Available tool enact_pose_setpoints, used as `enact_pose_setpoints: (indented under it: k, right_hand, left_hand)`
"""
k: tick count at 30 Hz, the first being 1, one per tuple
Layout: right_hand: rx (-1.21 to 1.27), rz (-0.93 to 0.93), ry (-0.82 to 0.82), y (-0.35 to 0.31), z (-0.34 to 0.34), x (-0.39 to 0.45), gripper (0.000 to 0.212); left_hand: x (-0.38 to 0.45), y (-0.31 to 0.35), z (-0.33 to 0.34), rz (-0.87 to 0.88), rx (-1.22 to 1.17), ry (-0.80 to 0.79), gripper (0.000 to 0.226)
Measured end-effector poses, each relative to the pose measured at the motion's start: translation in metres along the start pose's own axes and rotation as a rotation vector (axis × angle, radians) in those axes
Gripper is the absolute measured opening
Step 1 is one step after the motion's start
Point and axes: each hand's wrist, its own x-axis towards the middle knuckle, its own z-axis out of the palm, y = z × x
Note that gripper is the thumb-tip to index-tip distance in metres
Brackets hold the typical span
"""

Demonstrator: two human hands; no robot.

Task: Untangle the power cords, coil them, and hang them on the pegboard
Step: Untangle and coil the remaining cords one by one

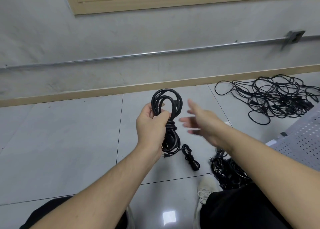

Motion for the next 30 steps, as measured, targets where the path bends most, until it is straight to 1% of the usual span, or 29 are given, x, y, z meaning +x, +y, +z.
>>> enact_pose_setpoints:
  k: [1,2,3,4,5,7,9,11,13,15,17,20,23,27,29,30]
  right_hand:
    - [0.116,0.062,-0.114,0.002,0.005,-0.001,0.043]
    - [0.245,0.067,-0.181,0.002,0.010,-0.002,0.034]
    - [0.387,0.033,-0.201,-0.001,0.016,-0.004,0.024]
    - [0.502,-0.022,-0.189,-0.005,0.020,-0.006,0.016]
    - [0.569,-0.081,-0.164,-0.008,0.024,-0.007,0.012]
    - [0.562,-0.184,-0.130,-0.011,0.028,-0.009,0.012]
    - [0.390,-0.266,-0.115,-0.009,0.028,-0.007,0.016]
    - [0.099,-0.338,-0.107,-0.005,0.023,-0.004,0.023]
    - [-0.127,-0.374,-0.097,-0.004,0.016,0.000,0.024]
    - [-0.286,-0.392,-0.110,-0.003,0.009,0.001,0.028]
    - [-0.343,-0.395,-0.174,-0.004,0.003,0.002,0.028]
    - [-0.409,-0.397,-0.272,-0.005,-0.004,0.001,0.019]
    - [-0.524,-0.440,-0.294,-0.003,-0.009,0.000,0.025]
    - [-0.753,-0.503,-0.286,-0.003,-0.012,0.001,0.030]
    - [-0.806,-0.490,-0.304,-0.004,-0.015,0.003,0.023]
    - [-0.818,-0.496,-0.317,-0.004,-0.017,0.004,0.019]
  left_hand:
    - [-0.001,0.000,0.001,-0.002,-0.010,-0.012,0.027]
    - [-0.002,-0.001,0.002,-0.007,-0.019,-0.022,0.026]
    - [-0.002,0.000,0.003,-0.014,-0.027,-0.032,0.026]
    - [-0.002,0.001,0.003,-0.023,-0.036,-0.039,0.026]
    - [-0.002,0.002,0.003,-0.029,-0.040,-0.042,0.026]
    - [0.001,0.006,0.002,-0.029,-0.025,-0.046,0.028]
    - [0.005,0.009,-0.002,-0.028,-0.007,-0.055,0.030]
    - [0.008,0.013,-0.006,-0.016,0.029,-0.066,0.031]
    - [0.008,0.016,-0.010,0.006,0.092,-0.105,0.029]
    - [0.006,0.016,-0.013,0.004,0.159,-0.154,0.031]
    - [0.007,0.017,-0.016,0.001,0.210,-0.198,0.037]
    - [0.012,0.023,-0.023,0.000,0.246,-0.220,0.039]
    - [0.014,0.025,-0.027,-0.004,0.326,-0.297,0.047]
    - [0.008,0.027,-0.025,0.051,0.487,-0.446,0.046]
    - [0.007,0.028,-0.023,0.078,0.474,-0.473,0.045]
    - [0.008,0.028,-0.023,0.092,0.469,-0.460,0.044]
